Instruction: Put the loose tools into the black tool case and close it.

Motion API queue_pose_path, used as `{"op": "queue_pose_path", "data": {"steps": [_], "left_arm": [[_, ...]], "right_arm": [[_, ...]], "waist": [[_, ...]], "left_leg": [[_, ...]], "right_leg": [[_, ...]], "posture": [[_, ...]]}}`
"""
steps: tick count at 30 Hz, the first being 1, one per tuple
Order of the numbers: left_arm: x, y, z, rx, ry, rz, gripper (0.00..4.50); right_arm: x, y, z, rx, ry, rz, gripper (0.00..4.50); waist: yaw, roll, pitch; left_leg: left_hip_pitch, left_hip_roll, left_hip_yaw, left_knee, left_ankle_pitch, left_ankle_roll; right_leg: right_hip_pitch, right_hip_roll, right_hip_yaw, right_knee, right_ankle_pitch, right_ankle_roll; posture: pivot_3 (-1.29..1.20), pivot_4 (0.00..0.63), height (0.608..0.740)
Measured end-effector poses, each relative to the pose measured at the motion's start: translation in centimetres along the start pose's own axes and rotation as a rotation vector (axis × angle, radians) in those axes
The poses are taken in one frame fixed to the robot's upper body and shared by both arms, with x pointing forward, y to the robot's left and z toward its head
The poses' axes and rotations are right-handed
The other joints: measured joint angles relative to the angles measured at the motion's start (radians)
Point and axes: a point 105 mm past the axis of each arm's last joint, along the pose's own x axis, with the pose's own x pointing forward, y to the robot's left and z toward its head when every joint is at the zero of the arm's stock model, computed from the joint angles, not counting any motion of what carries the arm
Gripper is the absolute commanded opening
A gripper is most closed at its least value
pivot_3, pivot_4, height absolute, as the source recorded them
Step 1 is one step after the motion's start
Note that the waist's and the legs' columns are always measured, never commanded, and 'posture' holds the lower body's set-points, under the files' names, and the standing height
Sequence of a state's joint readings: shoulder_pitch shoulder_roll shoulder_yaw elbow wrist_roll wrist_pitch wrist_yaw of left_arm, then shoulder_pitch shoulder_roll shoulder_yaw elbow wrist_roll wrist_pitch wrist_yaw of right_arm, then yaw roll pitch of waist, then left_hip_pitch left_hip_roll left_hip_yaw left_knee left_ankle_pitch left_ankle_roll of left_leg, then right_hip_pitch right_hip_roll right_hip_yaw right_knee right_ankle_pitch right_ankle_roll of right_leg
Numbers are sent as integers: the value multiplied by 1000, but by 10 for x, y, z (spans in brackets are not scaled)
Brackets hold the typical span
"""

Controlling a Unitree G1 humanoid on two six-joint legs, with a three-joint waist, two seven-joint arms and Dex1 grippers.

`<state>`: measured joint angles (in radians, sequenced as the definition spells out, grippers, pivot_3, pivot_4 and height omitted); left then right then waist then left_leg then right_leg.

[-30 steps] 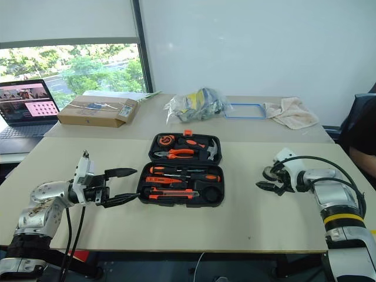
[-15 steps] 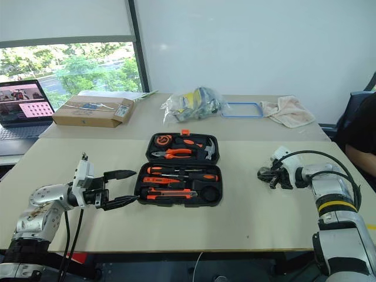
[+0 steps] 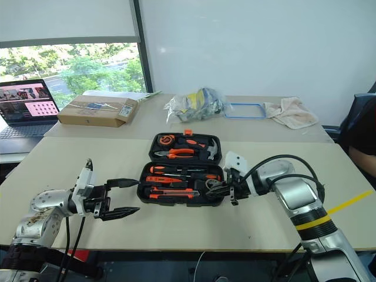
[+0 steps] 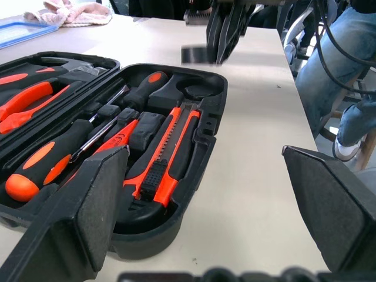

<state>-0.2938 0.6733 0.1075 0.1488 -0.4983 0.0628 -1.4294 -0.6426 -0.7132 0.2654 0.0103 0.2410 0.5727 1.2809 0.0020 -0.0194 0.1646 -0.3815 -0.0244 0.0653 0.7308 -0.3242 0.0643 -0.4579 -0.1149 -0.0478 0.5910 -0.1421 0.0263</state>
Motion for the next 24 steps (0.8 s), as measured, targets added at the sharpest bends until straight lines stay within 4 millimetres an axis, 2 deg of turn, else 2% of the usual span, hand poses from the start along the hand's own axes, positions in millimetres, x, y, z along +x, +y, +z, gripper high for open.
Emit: {"op": "queue_pose_path", "data": {"steps": [7,11,13,14,16,18,20,22,24], "left_arm": [[0,1,0,4,8,7,4500],[-3,2,-1,10,21,17,4500],[-5,5,-2,17,32,30,4500],[-7,7,-3,19,40,40,4500],[-15,15,-1,26,52,79,4500],[-23,22,4,38,65,107,4500],[-26,26,6,44,65,127,4500],[-26,28,8,48,61,137,4500],[-26,31,8,38,57,160,4500]], "right_arm": [[14,-5,-12,16,48,-18,56],[16,-7,-12,8,64,-19,56],[17,-8,-11,-8,76,-18,833],[16,-8,-11,-18,83,-17,1067],[9,-9,-10,-31,95,-16,1829],[1,-6,-8,-50,95,13,2400],[1,-2,-5,-58,68,53,3165],[-1,-2,-1,-61,31,56,3165],[-13,-5,3,-52,-36,42,3165]], "waist": [[-5,0,0],[-7,0,0],[-9,0,0],[-8,0,0],[-4,0,0],[-2,0,0],[-4,0,0],[-6,0,0],[-5,0,0]], "left_leg": [[0,0,0,0,0,0],[1,0,0,0,0,0],[2,0,0,0,0,-1],[2,0,0,0,1,-1],[2,0,-1,0,1,-1],[2,0,-1,0,0,-1],[1,0,-1,0,0,0],[0,0,-1,0,0,0],[0,0,-1,0,0,0]], "right_leg": [[0,1,0,0,0,0],[1,1,0,0,0,0],[1,1,0,1,0,0],[1,1,0,1,0,0],[1,1,0,2,0,0],[1,1,0,1,0,0],[1,1,0,1,0,0],[0,1,0,1,0,0],[0,1,-1,0,0,0]], "posture": [[0,150,740],[0,150,740],[0,150,740],[0,150,740],[0,150,740],[0,150,740],[0,150,740],[0,150,740],[0,150,740]]}}
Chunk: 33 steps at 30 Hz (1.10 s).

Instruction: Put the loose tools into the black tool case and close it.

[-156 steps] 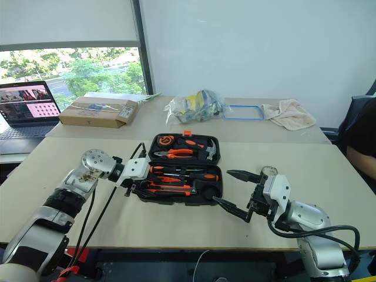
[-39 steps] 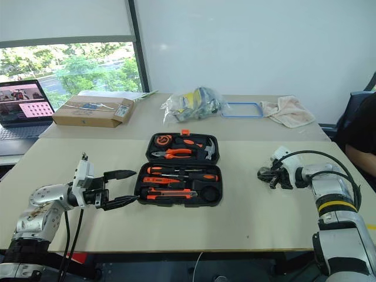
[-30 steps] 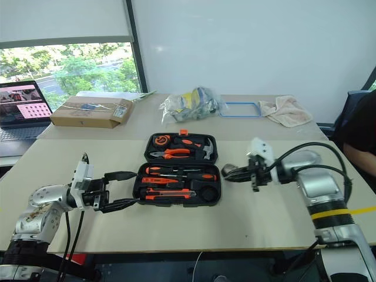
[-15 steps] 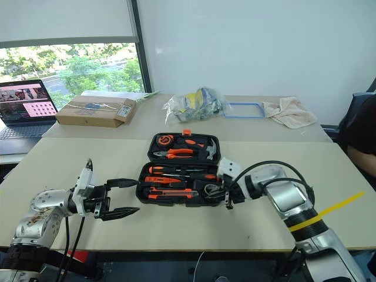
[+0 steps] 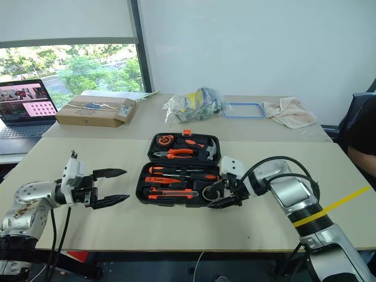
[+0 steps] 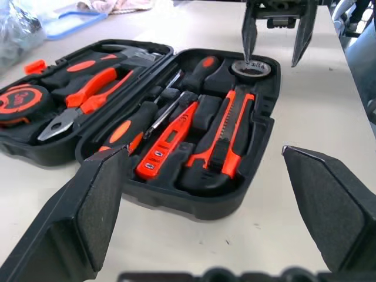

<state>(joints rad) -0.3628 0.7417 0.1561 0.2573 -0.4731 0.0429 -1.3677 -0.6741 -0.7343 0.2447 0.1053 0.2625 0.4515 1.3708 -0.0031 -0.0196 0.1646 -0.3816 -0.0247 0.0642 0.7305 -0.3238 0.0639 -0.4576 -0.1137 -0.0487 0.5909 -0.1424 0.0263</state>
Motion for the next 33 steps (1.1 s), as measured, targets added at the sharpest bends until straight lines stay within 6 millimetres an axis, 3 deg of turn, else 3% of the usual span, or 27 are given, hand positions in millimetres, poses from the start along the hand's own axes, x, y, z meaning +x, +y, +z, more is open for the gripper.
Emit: {"op": "queue_pose_path", "data": {"steps": [1,4,6,11,13,14,19,25,33], "left_arm": [[-1,3,0,-11,0,21,4500],[-2,26,-4,-39,16,159,3716],[0,47,-5,-43,28,284,3008],[10,75,-14,-100,53,457,962],[20,81,-20,-126,79,483,167],[24,82,-22,-130,87,486,23],[41,85,-37,-161,155,491,23],[67,75,-44,-200,162,419,23],[58,57,-46,-225,173,323,23]], "right_arm": [[-8,-1,1,8,-30,-10,3165],[-31,-19,-3,39,-96,-129,2365],[-40,-43,-10,53,-119,-291,1709],[-38,-71,-33,48,-53,-507,0],[-33,-83,-39,31,-20,-588,0],[-31,-88,-40,25,-13,-615,0],[-12,-100,-45,3,-25,-660,0],[18,-100,-35,-23,-67,-586,0],[19,-81,-36,-58,-64,-432,0]], "waist": [[1,0,0],[4,0,0],[2,0,0],[-10,0,0],[-13,0,0],[-15,0,0],[-21,0,0],[-28,0,0],[-38,0,0]], "left_leg": [[0,0,0,0,0,0],[1,0,0,0,0,0],[2,0,1,0,0,0],[3,0,1,0,2,-3],[3,0,1,0,2,-3],[3,0,2,0,2,-3],[3,0,2,-2,2,-3],[3,0,2,-2,2,-3],[3,0,1,-4,2,-3]], "right_leg": [[0,0,0,0,0,0],[2,0,0,0,0,0],[2,0,0,1,1,0],[1,1,1,3,1,-1],[1,1,1,2,1,-1],[1,1,2,2,1,-1],[0,1,2,2,1,-1],[1,1,1,1,1,0],[0,1,1,1,0,0]], "posture": [[0,150,740],[0,150,740],[0,150,740],[0,150,740],[0,150,740],[0,150,740],[0,150,740],[0,150,740],[0,150,740]]}}
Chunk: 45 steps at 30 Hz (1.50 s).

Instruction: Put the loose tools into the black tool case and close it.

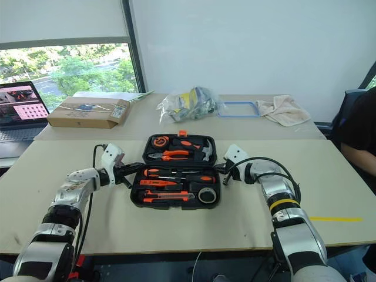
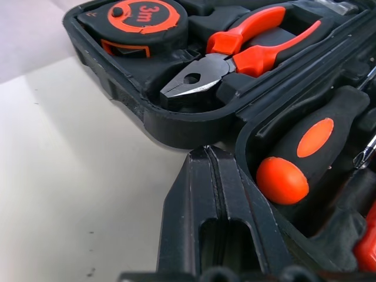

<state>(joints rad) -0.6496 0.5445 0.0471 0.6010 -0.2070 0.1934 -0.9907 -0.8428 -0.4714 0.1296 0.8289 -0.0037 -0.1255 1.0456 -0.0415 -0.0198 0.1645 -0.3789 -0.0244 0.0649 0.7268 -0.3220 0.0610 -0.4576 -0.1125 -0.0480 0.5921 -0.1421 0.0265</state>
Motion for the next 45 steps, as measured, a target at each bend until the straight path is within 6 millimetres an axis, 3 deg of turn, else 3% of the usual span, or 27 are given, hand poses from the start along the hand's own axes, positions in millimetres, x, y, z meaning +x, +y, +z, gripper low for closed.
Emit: {"op": "queue_pose_path", "data": {"steps": [6,11,12,14,18,22,24,26,30,34,41,42,45], "left_arm": [[-22,-16,-8,1,30,-53,23],[-30,-24,-20,-41,38,-54,23],[-32,-22,-21,-56,33,-34,524],[-41,-8,-21,-80,50,51,1067],[-66,8,-23,-182,149,105,2617],[-67,11,-2,-297,166,93,4042],[-66,17,18,-316,172,109,4500],[-61,19,29,-305,182,121,4500],[-40,20,34,-388,204,132,4500],[-20,22,34,-413,246,159,4500],[-18,26,28,-414,300,192,4500],[-18,26,28,-408,303,193,4500],[-18,26,28,-403,308,190,4500]], "right_arm": [[-4,21,-2,9,-1,68,0],[-10,26,-7,3,12,63,0],[-12,26,-8,5,16,61,578],[-25,24,-10,60,36,66,1094],[-50,17,-1,145,75,73,2529],[-61,16,9,301,130,72,3873],[-61,9,16,418,190,30,4453],[-60,1,25,468,208,-5,4453],[-49,-14,35,565,235,-83,4453],[-26,-20,31,652,284,-137,4453],[-12,-27,16,701,364,-207,4453],[-11,-27,16,697,368,-212,3946],[-5,-27,17,689,370,-208,3073]], "waist": [[-2,0,0],[1,0,0],[3,0,0],[8,0,0],[8,0,0],[17,0,0],[23,0,0],[26,0,0],[26,0,0],[24,0,0],[15,0,0],[14,0,0],[11,0,0]], "left_leg": [[0,0,0,-1,0,0],[1,0,0,0,0,-1],[1,0,0,1,0,-1],[0,0,-1,2,0,-1],[1,0,-1,2,0,-1],[-1,1,-1,3,0,-1],[-1,0,-1,4,0,-1],[-1,0,-1,4,0,-1],[-1,-1,-1,3,0,-1],[-2,-2,-1,3,0,-1],[-1,-4,-1,0,1,-1],[-2,-4,-2,0,1,-1],[0,-4,-2,0,1,-2]], "right_leg": [[-1,0,0,0,0,0],[0,-1,1,1,0,0],[0,-1,1,1,0,0],[0,-1,1,2,0,-1],[0,-1,1,2,0,-1],[-1,-1,1,2,0,-1],[-1,-1,1,3,0,-1],[0,-1,1,3,1,-1],[0,0,1,2,1,-1],[-1,0,1,2,1,-1],[-2,0,-1,1,0,-1],[-2,0,-1,1,0,-1],[-1,-1,-1,1,0,0]], "posture": [[0,150,740],[0,150,740],[0,150,740],[0,150,740],[0,150,740],[0,150,740],[0,150,740],[0,150,740],[0,150,740],[0,150,740],[0,150,740],[0,150,740],[0,150,740]]}}
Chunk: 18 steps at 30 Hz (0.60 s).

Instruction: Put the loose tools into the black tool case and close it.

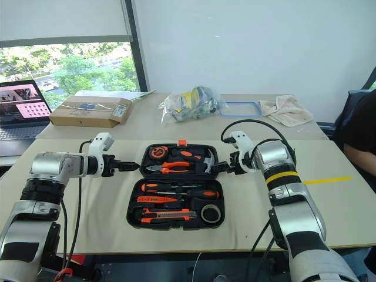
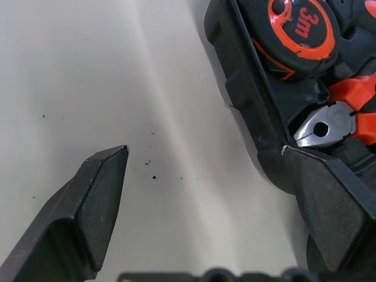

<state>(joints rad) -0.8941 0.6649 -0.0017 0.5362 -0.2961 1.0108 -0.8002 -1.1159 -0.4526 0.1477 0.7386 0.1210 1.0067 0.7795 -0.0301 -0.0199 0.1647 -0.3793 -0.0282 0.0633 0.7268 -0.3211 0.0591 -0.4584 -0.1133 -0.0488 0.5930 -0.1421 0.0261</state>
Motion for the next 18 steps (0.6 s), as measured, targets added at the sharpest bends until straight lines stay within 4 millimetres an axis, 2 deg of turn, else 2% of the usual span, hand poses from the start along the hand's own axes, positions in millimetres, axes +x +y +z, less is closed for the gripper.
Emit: {"op": "queue_pose_path", "data": {"steps": [3,9,14,18], "left_arm": [[3,-3,-2,10,10,-10,3748],[12,-15,-3,10,6,-56,1646],[13,-19,-4,-72,-41,-108,19],[12,-15,-9,-165,-152,-139,19]], "right_arm": [[4,2,3,11,1,-5,2006],[8,9,7,33,4,24,65],[8,9,7,58,-25,49,0],[9,9,7,-29,-133,84,0]], "waist": [[-1,0,0],[-1,0,0],[-2,0,0],[-6,0,0]], "left_leg": [[2,0,0,0,1,-2],[4,0,-1,1,4,-5],[4,0,-1,1,4,-4],[4,0,-1,1,4,-4]], "right_leg": [[2,0,0,0,0,0],[3,0,2,3,1,-2],[3,-1,3,3,2,-2],[2,-1,3,4,2,-2]], "posture": [[0,150,740],[0,150,740],[0,150,740],[0,150,740]]}}
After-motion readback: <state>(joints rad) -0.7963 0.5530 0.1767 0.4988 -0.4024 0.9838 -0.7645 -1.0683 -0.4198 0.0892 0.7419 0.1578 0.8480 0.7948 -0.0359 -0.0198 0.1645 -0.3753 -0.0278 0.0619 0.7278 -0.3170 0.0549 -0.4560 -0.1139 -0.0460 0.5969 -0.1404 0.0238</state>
